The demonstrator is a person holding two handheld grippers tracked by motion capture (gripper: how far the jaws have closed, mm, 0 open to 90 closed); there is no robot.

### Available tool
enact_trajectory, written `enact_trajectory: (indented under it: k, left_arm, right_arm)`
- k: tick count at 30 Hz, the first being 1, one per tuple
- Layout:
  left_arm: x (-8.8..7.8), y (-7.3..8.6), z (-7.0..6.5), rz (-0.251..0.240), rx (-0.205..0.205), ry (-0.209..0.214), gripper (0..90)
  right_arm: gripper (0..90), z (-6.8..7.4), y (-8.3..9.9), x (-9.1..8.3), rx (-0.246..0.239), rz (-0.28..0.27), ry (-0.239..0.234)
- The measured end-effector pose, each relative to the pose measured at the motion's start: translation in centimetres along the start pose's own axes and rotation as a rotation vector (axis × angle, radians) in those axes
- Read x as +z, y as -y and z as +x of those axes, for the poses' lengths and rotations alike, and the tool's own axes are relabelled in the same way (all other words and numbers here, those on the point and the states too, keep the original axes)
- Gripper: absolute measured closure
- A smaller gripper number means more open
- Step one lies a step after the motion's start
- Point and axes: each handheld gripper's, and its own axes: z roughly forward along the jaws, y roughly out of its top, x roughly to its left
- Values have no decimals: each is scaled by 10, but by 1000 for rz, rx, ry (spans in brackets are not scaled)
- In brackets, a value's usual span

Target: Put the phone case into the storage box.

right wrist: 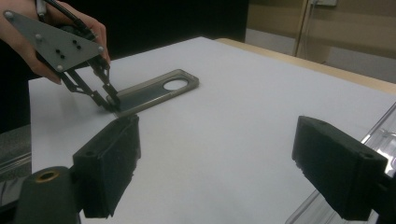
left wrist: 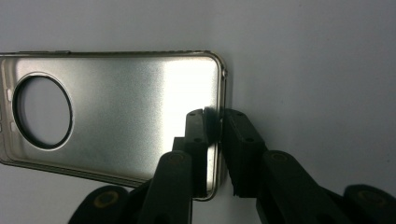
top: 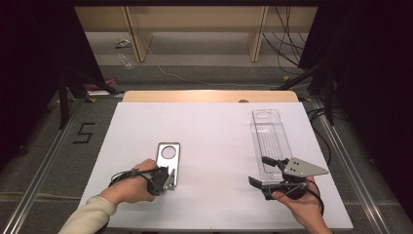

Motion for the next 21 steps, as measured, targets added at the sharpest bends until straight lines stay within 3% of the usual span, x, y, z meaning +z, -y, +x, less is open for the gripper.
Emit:
enact_trajectory:
  k: [21]
  left_arm:
    - [0, -1, -2, 4, 35, -3, 846]
  right_arm:
    - [166, 0, 0, 0, 3, 5, 0]
